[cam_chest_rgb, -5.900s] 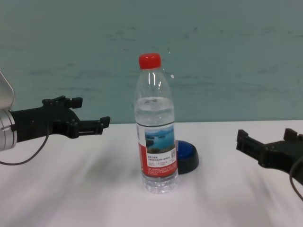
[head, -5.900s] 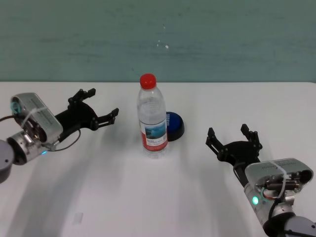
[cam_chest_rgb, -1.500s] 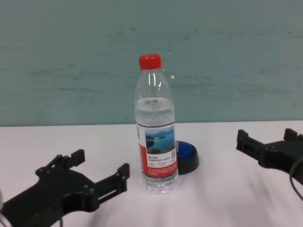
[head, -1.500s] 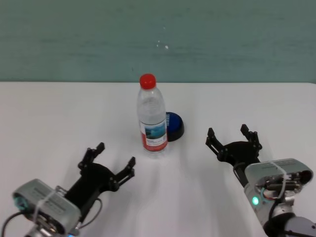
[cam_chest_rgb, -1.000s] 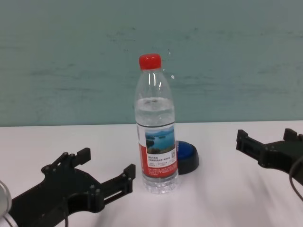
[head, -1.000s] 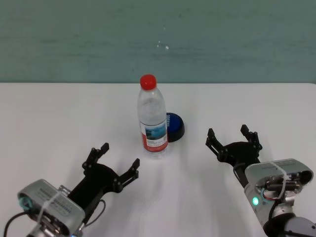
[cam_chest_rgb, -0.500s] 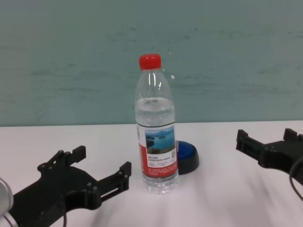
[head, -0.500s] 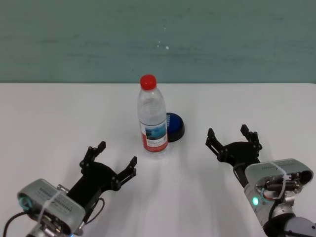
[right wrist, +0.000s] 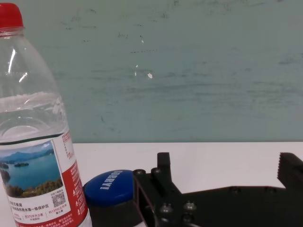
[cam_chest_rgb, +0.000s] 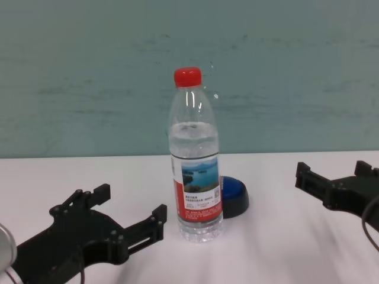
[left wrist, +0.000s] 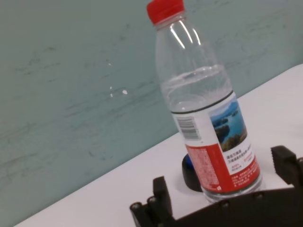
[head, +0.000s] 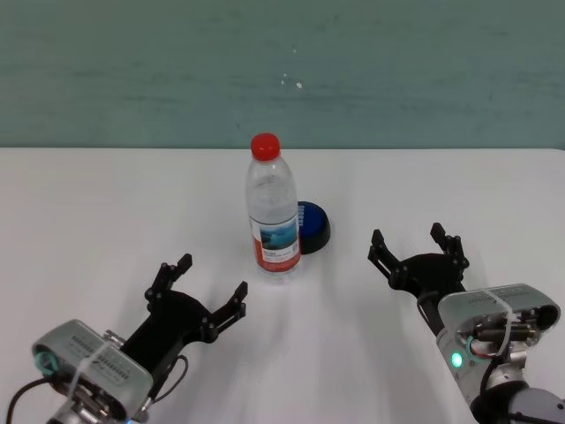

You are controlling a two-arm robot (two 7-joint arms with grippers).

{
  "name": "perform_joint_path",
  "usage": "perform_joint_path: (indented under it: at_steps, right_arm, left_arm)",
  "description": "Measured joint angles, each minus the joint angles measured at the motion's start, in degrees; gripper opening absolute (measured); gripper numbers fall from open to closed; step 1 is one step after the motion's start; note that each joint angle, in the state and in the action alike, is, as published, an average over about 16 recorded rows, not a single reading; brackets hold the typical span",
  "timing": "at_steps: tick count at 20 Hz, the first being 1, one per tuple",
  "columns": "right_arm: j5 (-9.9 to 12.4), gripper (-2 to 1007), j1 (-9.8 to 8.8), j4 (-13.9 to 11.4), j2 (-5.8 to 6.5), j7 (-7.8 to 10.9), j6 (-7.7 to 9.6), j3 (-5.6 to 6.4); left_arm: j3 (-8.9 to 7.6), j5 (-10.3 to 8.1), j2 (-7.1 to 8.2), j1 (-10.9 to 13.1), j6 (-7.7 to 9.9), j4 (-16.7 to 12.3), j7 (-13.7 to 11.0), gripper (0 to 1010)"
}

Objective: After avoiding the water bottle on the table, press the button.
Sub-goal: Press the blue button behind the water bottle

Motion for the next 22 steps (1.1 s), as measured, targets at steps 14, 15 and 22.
perform_joint_path:
  at_steps: [14, 15, 22]
  right_arm:
    - [-0.1, 1003, 0.00, -1.3, 0.47, 1.62, 0.17, 0.79]
    - [-0.1, 1003, 0.01, -1.7, 0.63, 2.01, 0.23, 0.96]
    - [-0.3, 1003, 0.29, -4.9, 2.43, 6.03, 0.80, 2.48]
  left_arm:
    - [0.09, -0.22, 0.13, -0.1, -0.09, 0.1, -0.3, 1000]
    - [0.09, -0.22, 0.14, -0.1, -0.09, 0.1, -0.4, 1000]
    - [0.09, -0.26, 0.16, -0.1, -0.09, 0.1, -0.4, 1000]
